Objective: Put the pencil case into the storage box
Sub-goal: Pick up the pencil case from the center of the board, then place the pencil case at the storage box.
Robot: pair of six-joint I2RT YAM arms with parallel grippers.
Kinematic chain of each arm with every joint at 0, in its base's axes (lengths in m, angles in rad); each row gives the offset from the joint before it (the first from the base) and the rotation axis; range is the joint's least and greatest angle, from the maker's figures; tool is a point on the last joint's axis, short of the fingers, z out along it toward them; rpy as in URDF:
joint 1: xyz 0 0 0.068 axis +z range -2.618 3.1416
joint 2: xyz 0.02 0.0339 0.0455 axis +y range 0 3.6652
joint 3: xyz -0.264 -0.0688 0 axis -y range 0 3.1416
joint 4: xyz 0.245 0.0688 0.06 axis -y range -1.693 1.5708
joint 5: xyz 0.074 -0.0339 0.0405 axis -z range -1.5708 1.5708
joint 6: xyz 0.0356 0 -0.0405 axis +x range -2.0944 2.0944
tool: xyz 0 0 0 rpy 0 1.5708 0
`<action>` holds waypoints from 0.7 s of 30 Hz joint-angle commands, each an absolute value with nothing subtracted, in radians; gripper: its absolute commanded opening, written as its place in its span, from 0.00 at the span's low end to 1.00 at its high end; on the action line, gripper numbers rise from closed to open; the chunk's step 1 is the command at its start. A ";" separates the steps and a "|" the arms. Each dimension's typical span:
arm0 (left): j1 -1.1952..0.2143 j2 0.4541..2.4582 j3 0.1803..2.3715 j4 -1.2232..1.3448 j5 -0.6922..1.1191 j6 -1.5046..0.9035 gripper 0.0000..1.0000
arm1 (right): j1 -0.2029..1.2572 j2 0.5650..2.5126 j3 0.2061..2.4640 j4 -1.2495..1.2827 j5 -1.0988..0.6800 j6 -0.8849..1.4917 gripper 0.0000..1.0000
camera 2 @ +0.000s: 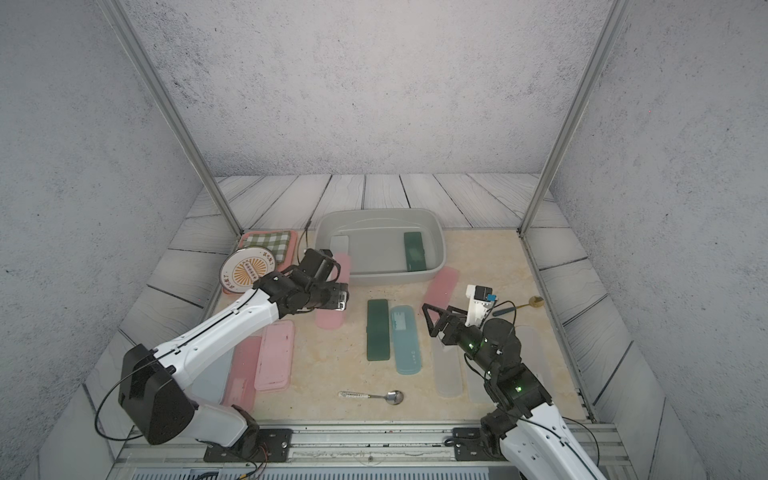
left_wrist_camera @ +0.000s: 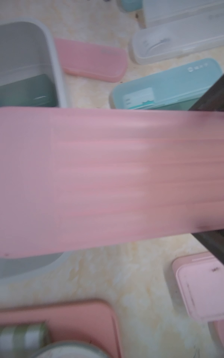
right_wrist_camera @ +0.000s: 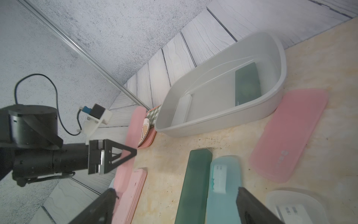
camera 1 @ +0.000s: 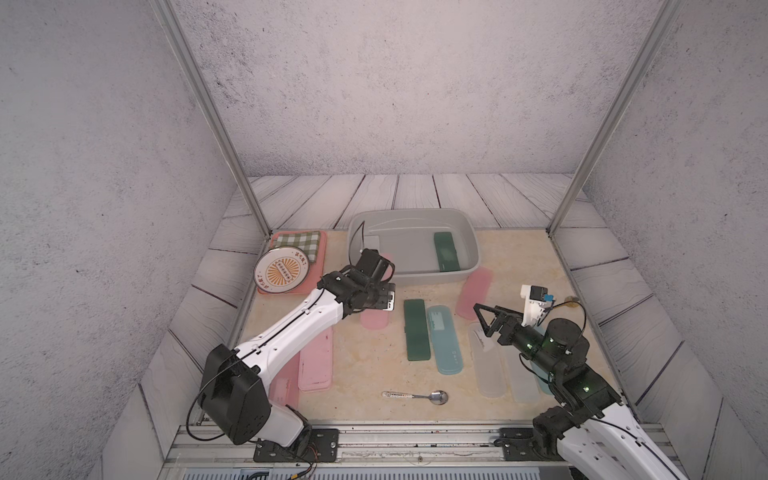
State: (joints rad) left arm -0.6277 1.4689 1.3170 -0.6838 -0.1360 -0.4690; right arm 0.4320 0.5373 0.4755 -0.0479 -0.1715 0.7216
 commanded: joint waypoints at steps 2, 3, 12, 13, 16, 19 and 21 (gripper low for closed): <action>-0.618 1.554 1.453 -0.608 -0.227 -0.385 0.73 | 0.434 0.562 0.467 0.015 -0.164 0.713 0.98; -0.613 1.602 1.503 -0.596 -0.234 -0.390 0.73 | 0.434 0.577 0.470 0.028 -0.177 0.719 0.98; -0.559 2.103 1.990 -0.580 -0.239 -0.452 0.73 | 0.435 0.661 0.531 0.019 -0.302 0.757 0.98; -0.552 2.159 2.057 -0.610 -0.241 -0.446 0.72 | 0.435 0.659 0.529 0.022 -0.306 0.763 0.98; -0.526 2.357 2.321 -0.750 -0.241 -0.404 0.73 | 0.435 0.643 0.520 0.036 -0.310 0.777 0.98; -0.505 2.550 2.603 -0.951 -0.196 -0.423 0.72 | 0.435 0.626 0.506 0.047 -0.302 0.782 0.98; -0.502 2.628 2.713 -1.043 -0.172 -0.441 0.73 | 0.435 0.619 0.500 0.048 -0.295 0.783 0.98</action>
